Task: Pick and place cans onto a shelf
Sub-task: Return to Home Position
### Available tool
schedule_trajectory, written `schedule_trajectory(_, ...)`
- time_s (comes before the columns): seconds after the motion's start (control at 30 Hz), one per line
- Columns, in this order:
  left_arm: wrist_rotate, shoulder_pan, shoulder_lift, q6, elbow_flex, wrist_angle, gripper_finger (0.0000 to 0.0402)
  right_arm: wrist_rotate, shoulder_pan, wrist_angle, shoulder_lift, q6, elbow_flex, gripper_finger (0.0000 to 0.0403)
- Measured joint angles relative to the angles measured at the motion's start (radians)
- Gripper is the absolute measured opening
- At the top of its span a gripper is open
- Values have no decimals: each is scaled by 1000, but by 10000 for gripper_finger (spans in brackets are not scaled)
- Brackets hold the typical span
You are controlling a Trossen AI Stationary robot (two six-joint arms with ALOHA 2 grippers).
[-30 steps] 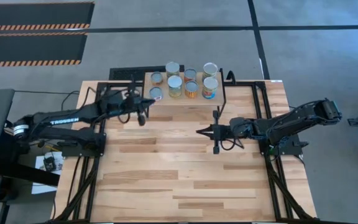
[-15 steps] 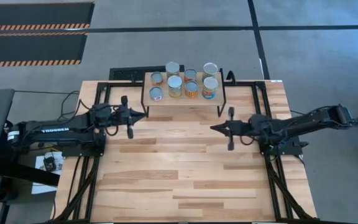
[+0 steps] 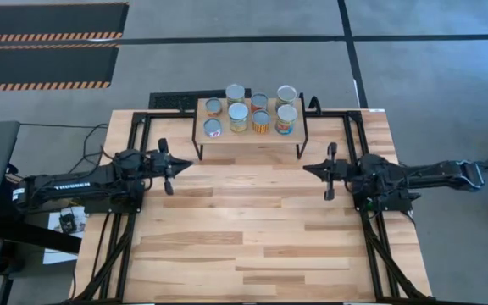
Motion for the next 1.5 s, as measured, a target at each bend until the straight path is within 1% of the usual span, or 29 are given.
schedule_trajectory(0.27, -6, 0, -148, -22, -74, -16, 0, -77, -86, -36, -182, 43, -89, 4)
schedule_trajectory(0.4, -6, 0, -220, -30, -84, -49, 0, -94, -116, -148, -278, 70, -93, 4)
schedule_trajectory(0.57, -28, 0, -314, -31, -84, -160, 0, -94, -131, -257, -398, 77, -93, 4)
schedule_trajectory(0.73, -73, 0, -403, -39, -84, -241, 0, -92, -150, -282, -395, 82, -94, 4)
schedule_trajectory(0.83, -76, 0, -397, -43, -86, -249, 0, -87, -173, -283, -397, 85, -96, 4)
schedule_trajectory(0.97, -52, 0, -397, -61, -115, -170, 0, -86, -208, -289, -397, 104, -97, 4)
schedule_trajectory(1.13, -77, 0, -398, -57, -116, -163, 0, -49, -244, -286, -397, 131, -97, 5)
schedule_trajectory(1.3, -82, 0, -398, -103, -116, -165, 0, -35, -252, -288, -397, 132, -98, 5)
schedule_trajectory(1.43, -84, 0, -397, -107, -117, -165, 0, 29, -252, -291, -397, 161, -98, 15)
schedule_trajectory(1.5, -85, 0, -397, -107, -117, -165, 0, 36, -252, -291, -392, 164, -98, 21)
